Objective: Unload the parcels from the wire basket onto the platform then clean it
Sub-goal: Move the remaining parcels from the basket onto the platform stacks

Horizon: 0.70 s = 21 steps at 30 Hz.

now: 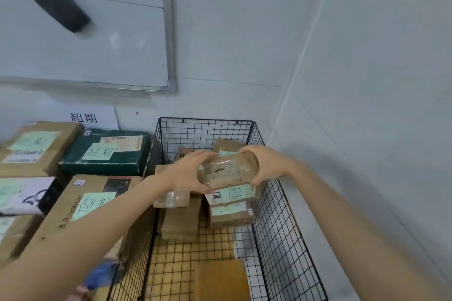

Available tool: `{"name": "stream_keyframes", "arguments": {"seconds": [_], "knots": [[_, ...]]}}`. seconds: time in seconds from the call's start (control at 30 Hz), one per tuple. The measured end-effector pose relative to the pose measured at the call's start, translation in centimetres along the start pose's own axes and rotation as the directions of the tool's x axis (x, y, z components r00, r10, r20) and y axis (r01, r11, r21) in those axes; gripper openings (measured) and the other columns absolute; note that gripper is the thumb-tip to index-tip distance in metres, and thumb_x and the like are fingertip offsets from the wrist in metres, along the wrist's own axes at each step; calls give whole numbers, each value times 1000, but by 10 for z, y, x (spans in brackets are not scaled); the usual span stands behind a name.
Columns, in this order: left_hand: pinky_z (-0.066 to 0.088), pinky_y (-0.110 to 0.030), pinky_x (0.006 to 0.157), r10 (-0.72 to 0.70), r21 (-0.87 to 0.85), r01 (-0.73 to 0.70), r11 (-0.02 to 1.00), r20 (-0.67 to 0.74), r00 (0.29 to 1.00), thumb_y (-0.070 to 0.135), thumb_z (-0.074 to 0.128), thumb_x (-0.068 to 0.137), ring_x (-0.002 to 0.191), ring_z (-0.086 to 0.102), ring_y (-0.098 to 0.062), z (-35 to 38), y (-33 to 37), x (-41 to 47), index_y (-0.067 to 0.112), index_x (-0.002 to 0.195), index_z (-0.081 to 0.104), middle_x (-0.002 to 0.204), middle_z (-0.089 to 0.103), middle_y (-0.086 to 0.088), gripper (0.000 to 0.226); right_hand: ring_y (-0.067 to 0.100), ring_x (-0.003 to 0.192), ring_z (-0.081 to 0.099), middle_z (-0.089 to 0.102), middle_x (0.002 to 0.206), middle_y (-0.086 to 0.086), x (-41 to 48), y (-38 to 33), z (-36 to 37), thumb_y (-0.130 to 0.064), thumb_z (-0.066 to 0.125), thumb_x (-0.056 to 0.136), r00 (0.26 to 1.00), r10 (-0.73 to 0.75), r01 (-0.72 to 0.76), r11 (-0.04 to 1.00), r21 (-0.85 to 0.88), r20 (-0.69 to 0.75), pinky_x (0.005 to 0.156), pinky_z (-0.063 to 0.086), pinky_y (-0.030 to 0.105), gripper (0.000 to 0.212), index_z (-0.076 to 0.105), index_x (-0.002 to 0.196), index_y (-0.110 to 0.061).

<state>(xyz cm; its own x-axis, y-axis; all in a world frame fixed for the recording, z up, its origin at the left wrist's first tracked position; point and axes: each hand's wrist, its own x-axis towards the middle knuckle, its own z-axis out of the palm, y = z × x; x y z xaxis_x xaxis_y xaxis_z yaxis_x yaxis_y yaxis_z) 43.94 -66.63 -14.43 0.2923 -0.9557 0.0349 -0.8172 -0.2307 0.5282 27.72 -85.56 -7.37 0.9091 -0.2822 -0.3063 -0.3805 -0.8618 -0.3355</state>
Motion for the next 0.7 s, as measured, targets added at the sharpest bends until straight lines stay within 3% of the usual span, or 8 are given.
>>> {"name": "stream_keyframes", "arguments": {"seconds": [0.13,0.27,0.4,0.47,0.57,0.7], "knots": [[42,-28,104,49,-105,-57,993,-76,996,33,86,67,122,47,-4,-32,15,-3,28,148,35,138,46,13,96,17,118,47,42,139,0,-15,-21,-43,-12,84,63,994,-58,60,998,21,-92,104,44,36,96,38,146,-22],[37,-12,93,123,-54,-140,989,-244,962,35,84,68,116,46,10,-56,29,-13,37,144,39,132,49,20,89,15,118,49,44,139,-4,-25,-36,-71,-11,83,64,976,-126,133,991,26,-180,102,45,33,94,38,145,-26],[44,-20,93,126,-72,-173,982,-434,892,47,80,63,116,51,7,-74,38,-25,46,138,37,129,53,23,85,9,115,52,42,139,-14,-31,-44,-82,-8,79,72,922,-193,258,952,163,-336,89,47,19,84,36,141,-32],[49,-28,95,109,-87,-177,980,-507,855,49,79,64,117,54,1,-80,39,-31,44,138,40,129,55,21,84,3,112,54,45,136,-14,-33,-47,-83,-11,80,75,870,-203,319,927,199,-450,95,49,24,80,37,139,-35],[49,-27,95,66,-126,-171,977,-585,809,50,78,65,117,54,-1,-86,42,-37,44,137,42,130,54,22,81,5,123,48,46,140,-12,-32,-46,-79,-21,84,76,812,-205,342,926,161,-547,108,41,35,81,38,141,-36],[46,-20,94,-9,-248,-188,950,-625,780,49,80,67,116,56,1,-91,47,-40,46,138,41,131,54,24,81,-7,125,33,37,141,-18,-28,-43,-67,-30,81,80,729,-179,361,921,149,-661,107,32,25,84,27,143,-44]]}}
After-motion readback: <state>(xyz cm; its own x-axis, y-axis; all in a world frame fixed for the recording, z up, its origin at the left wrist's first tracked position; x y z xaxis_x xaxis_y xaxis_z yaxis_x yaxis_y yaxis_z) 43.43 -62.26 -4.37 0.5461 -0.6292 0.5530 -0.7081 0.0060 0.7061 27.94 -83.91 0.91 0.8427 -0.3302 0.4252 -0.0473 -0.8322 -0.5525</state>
